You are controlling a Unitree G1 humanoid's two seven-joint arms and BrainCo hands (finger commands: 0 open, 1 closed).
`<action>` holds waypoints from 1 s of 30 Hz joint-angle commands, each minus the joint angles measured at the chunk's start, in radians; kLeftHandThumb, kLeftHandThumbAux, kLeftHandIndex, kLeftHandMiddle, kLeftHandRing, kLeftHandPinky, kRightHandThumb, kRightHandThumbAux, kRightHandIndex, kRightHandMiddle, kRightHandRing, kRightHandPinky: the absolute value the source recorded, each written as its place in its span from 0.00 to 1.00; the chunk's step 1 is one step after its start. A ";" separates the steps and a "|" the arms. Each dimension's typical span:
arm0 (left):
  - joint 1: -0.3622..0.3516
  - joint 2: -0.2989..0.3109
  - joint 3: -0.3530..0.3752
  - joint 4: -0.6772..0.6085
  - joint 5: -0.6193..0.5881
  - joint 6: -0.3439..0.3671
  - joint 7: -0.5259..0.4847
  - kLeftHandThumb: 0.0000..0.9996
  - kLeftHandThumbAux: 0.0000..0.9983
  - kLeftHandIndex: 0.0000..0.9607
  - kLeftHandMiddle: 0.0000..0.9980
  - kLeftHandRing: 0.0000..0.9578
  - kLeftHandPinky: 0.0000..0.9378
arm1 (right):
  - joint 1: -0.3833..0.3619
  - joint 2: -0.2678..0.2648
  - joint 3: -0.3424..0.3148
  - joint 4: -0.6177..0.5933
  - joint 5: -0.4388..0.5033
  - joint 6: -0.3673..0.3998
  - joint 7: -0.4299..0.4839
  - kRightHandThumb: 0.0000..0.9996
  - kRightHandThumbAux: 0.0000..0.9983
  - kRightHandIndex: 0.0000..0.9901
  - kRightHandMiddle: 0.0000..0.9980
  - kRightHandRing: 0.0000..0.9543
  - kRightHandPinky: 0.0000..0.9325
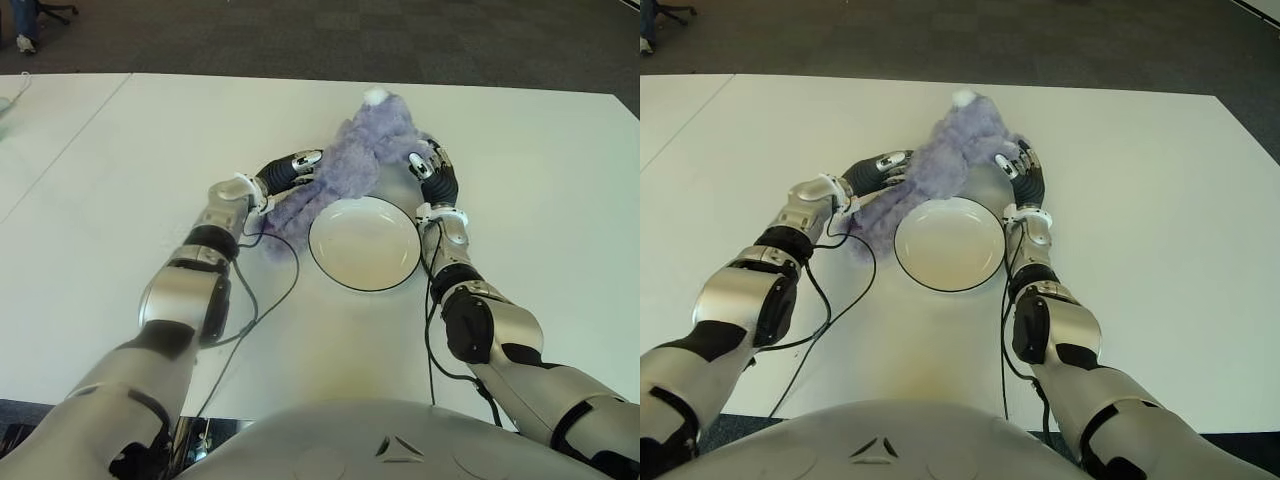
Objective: Put the doll into the plate.
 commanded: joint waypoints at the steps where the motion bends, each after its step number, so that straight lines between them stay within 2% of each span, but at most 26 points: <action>1: 0.014 -0.077 -0.067 0.022 0.078 -0.020 0.084 0.00 0.39 0.00 0.00 0.00 0.01 | 0.181 0.047 -0.008 0.125 0.008 0.135 -0.013 0.00 0.75 0.14 0.16 0.15 0.16; 6: 0.025 -0.080 -0.128 0.015 0.172 -0.116 0.269 0.05 0.44 0.00 0.00 0.00 0.03 | 0.176 0.054 -0.012 0.123 0.016 0.131 0.000 0.00 0.75 0.14 0.14 0.13 0.14; 9: 0.029 -0.088 -0.145 0.026 0.202 -0.137 0.350 0.06 0.44 0.00 0.00 0.00 0.03 | 0.177 0.055 -0.013 0.121 0.018 0.123 0.016 0.00 0.74 0.13 0.13 0.12 0.13; 12: 0.034 -0.101 -0.150 0.042 0.217 -0.152 0.415 0.07 0.44 0.00 0.00 0.00 0.09 | 0.179 0.056 -0.012 0.120 0.018 0.113 0.034 0.00 0.70 0.11 0.12 0.11 0.13; 13: 0.036 -0.109 -0.149 0.048 0.220 -0.151 0.439 0.07 0.44 0.00 0.00 0.00 0.10 | 0.180 0.055 -0.011 0.120 0.018 0.110 0.040 0.00 0.70 0.11 0.12 0.11 0.13; 15: 0.036 -0.122 -0.148 0.056 0.220 -0.150 0.471 0.06 0.44 0.00 0.00 0.00 0.04 | 0.180 0.054 -0.011 0.119 0.017 0.108 0.048 0.00 0.69 0.10 0.11 0.10 0.13; 23: 0.017 -0.185 -0.111 0.104 0.191 -0.120 0.552 0.06 0.46 0.00 0.00 0.00 0.03 | 0.167 0.046 -0.023 0.120 0.028 0.123 0.064 0.00 0.68 0.09 0.08 0.09 0.12; 26: 0.011 -0.207 -0.085 0.125 0.172 -0.108 0.585 0.06 0.48 0.00 0.00 0.00 0.02 | 0.127 0.055 -0.032 0.119 0.039 0.137 0.059 0.01 0.67 0.08 0.08 0.08 0.11; 27: 0.010 -0.210 -0.079 0.129 0.169 -0.108 0.596 0.06 0.49 0.00 0.00 0.00 0.01 | 0.110 0.061 -0.033 0.118 0.041 0.139 0.052 0.04 0.67 0.09 0.10 0.11 0.18; 29: 0.006 -0.217 -0.067 0.136 0.166 -0.107 0.616 0.06 0.49 0.00 0.00 0.00 0.01 | 0.077 0.075 -0.033 0.114 0.046 0.140 0.035 0.05 0.66 0.09 0.10 0.12 0.19; 30: 0.002 -0.221 -0.060 0.139 0.164 -0.105 0.630 0.06 0.49 0.00 0.00 0.00 0.01 | 0.057 0.082 -0.033 0.111 0.047 0.139 0.023 0.06 0.67 0.13 0.18 0.22 0.29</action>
